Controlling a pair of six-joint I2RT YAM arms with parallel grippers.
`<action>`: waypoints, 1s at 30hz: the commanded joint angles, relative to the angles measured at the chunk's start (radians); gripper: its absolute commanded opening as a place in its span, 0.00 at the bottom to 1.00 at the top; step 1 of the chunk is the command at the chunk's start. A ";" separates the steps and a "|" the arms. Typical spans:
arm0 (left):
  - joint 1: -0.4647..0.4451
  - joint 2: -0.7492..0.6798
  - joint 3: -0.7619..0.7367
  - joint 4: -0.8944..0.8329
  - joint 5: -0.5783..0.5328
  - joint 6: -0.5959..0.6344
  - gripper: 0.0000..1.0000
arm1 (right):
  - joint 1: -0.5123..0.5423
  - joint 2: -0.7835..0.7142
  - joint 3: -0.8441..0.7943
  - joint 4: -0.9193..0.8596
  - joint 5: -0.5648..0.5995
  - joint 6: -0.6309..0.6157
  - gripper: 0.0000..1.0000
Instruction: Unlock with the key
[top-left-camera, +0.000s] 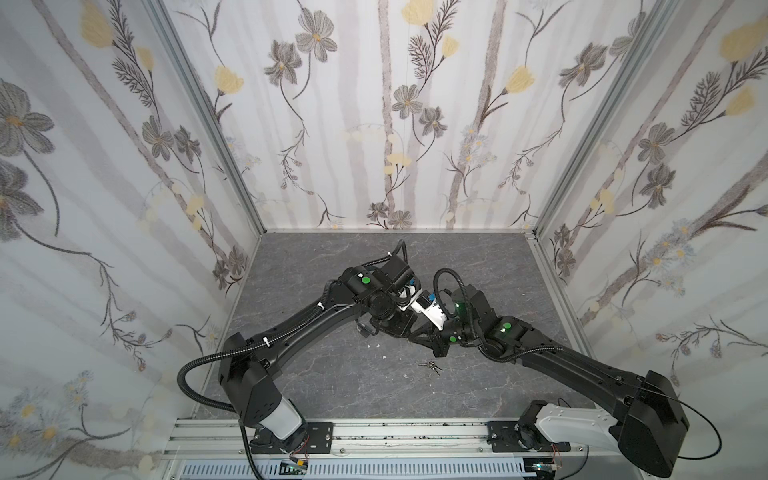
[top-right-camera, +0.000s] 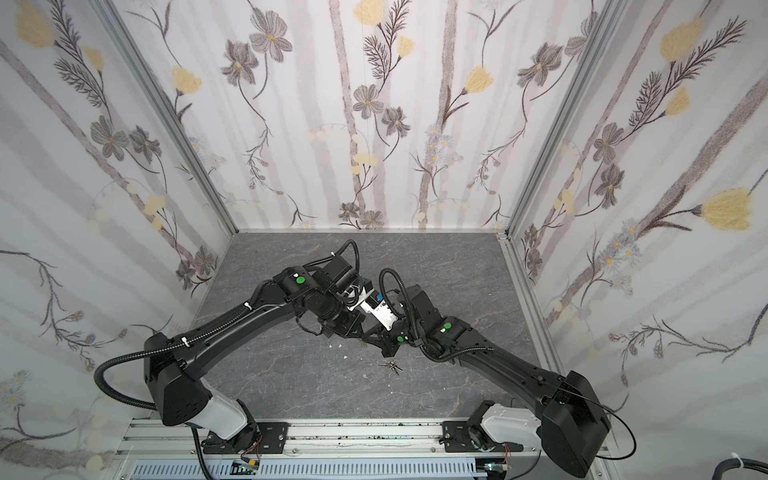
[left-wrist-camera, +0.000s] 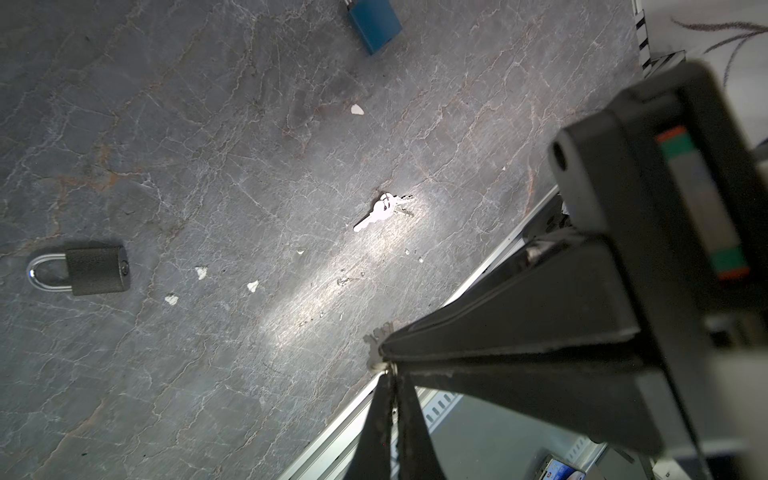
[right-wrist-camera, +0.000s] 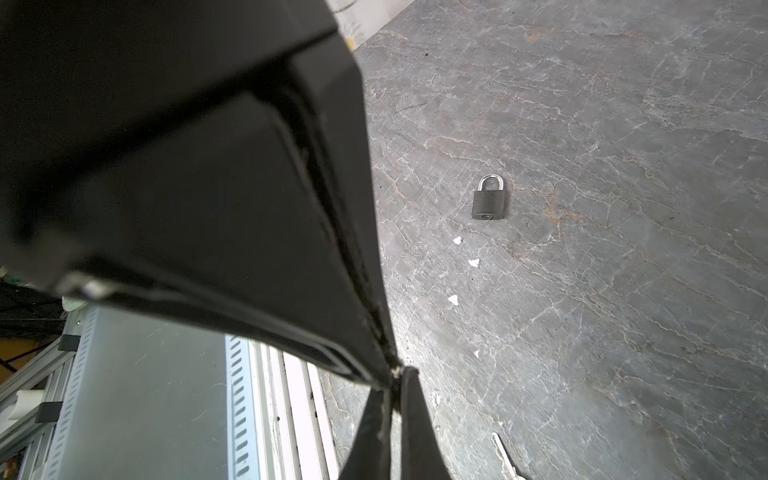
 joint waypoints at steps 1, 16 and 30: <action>0.001 -0.011 0.003 0.049 -0.020 0.001 0.06 | 0.002 0.008 0.013 0.037 -0.044 -0.013 0.00; 0.131 -0.226 -0.161 0.310 -0.049 -0.169 0.45 | -0.066 -0.065 -0.045 0.181 -0.028 0.092 0.00; 0.256 -0.484 -0.585 1.056 0.249 -0.528 0.34 | -0.223 -0.258 -0.185 0.682 -0.047 0.569 0.00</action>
